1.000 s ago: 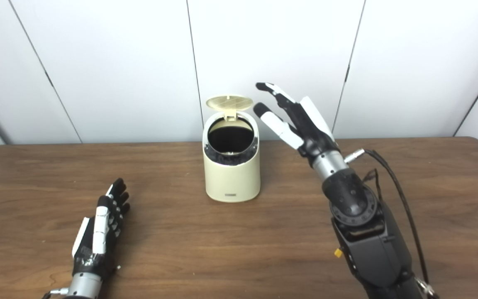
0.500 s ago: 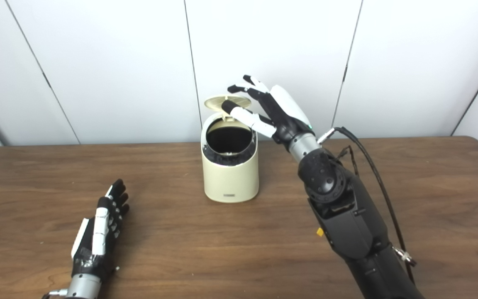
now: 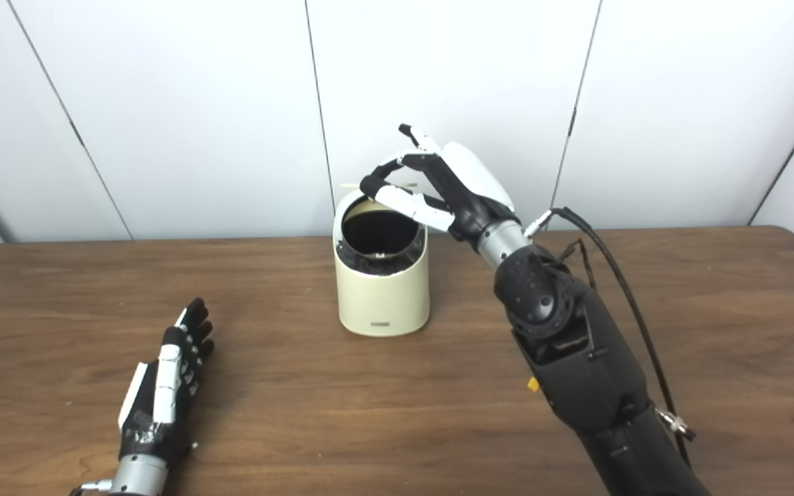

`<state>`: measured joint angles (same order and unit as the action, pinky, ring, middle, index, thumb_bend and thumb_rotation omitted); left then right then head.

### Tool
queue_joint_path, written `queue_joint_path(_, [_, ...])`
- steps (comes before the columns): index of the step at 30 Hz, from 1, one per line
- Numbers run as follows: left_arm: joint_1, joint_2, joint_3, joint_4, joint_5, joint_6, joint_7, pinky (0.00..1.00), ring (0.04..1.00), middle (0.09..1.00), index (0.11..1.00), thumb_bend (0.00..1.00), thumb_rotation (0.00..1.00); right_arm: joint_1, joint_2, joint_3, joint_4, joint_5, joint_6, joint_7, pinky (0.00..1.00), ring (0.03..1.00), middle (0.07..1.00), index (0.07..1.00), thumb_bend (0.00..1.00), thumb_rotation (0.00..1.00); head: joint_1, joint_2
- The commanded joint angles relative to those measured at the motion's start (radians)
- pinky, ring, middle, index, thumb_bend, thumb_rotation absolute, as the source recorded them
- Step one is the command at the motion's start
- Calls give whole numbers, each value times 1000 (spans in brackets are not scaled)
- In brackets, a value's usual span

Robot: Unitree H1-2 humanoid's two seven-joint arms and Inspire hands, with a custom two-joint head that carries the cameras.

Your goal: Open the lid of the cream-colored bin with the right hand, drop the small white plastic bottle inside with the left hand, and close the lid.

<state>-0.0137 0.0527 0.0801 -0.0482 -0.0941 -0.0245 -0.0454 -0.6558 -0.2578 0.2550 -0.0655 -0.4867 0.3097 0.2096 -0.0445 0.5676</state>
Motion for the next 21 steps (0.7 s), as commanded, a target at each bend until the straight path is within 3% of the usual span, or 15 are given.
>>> queue_joint_path(1, [21,-13,-15,30,4,-12,-1,1000,1000,1000,1000,619,1000,-24,-15,-12,-40,-2,-28,3,1000,1000,1000,625,654,1000,-1,1])
queue_joint_path(21, [15,-18,-13,18,7,1,6,1000,1000,1000,1000,619,1000,68,-41,-18,-129,-28,-22,56,1000,1000,998,619,591,1000,5,38])
